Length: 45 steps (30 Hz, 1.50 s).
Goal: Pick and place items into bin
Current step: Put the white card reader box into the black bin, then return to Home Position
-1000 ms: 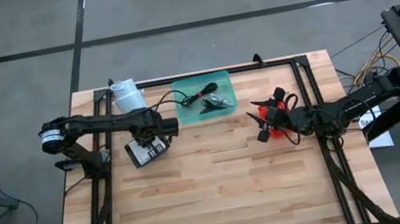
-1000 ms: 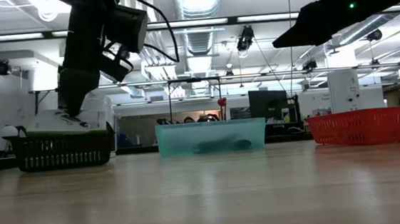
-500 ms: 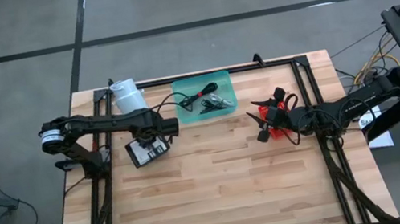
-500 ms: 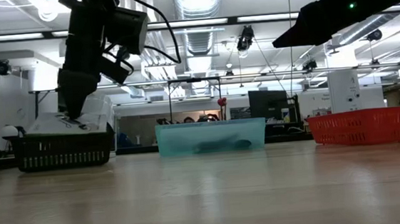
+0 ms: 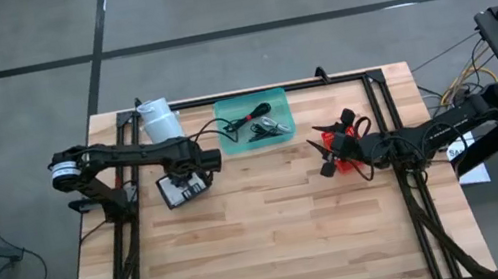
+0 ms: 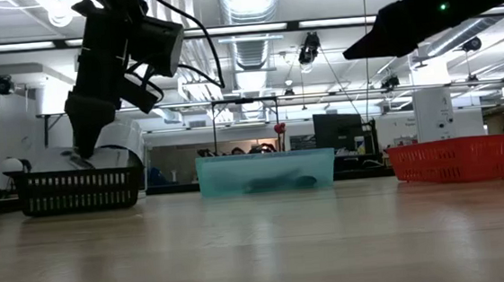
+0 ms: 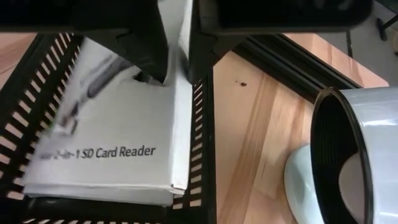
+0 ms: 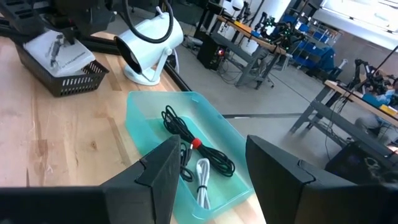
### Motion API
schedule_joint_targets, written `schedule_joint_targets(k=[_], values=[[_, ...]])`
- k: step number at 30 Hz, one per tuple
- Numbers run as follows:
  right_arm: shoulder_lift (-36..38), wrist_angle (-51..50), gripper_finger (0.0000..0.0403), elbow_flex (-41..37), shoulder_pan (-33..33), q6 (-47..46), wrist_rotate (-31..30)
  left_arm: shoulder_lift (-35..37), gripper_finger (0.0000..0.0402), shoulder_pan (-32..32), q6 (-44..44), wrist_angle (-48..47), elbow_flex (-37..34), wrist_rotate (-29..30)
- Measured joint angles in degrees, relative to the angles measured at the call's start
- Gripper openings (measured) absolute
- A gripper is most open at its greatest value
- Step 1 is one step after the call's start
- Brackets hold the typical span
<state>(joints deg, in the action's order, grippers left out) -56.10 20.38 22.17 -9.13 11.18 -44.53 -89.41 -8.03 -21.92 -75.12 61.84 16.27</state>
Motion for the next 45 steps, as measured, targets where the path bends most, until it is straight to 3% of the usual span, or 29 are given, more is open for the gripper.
schedule_joint_targets(k=[9, 15, 20, 25, 29, 32, 42, 45], values=[[0.0, 3.17, 0.0169, 0.0, 0.0, 1.53, 0.0, 0.0, 0.0106, -0.17, 0.4, 0.18, 0.0, -0.02], [0.02, 6.09, 0.0169, 0.0, 0.02, 4.36, 0.0, 1.23, 0.0123, -0.22, 3.48, 1.76, 0.31, 0.12], [0.01, 6.77, 0.0169, 0.0, 0.02, 5.62, 0.0, 5.42, 0.0119, -0.13, 9.21, 18.0, -0.26, -0.48], [0.02, 7.7, 0.0169, 0.0, 0.02, 6.96, 0.02, 10.7, 0.0104, -0.11, 17.79, 39.6, -2.86, -6.59], [-0.17, 8.24, 0.0169, 0.0, 0.04, 7.68, 0.0, 14.5, 0.0087, 0.32, 24.59, 57.4, -7.91, -13.76], [-0.48, 8.92, 0.0169, 0.0, 0.07, 8.48, 0.0, 17.34, 0.0072, 1.31, 29.33, 67.13, -13.12, -15.86], [-1.59, 11.76, 0.0169, 0.0, 0.7, 9.0, 0.04, 30.83, 0.0006, 2.79, 31.8, 84.39, -31.09, -19.08], [-3.01, 13.87, 0.0169, 0.0, 1.47, 9.51, 0.11, 35.38, 0.0003, 2.84, 31.92, 89.0, -35.65, -20.53]])
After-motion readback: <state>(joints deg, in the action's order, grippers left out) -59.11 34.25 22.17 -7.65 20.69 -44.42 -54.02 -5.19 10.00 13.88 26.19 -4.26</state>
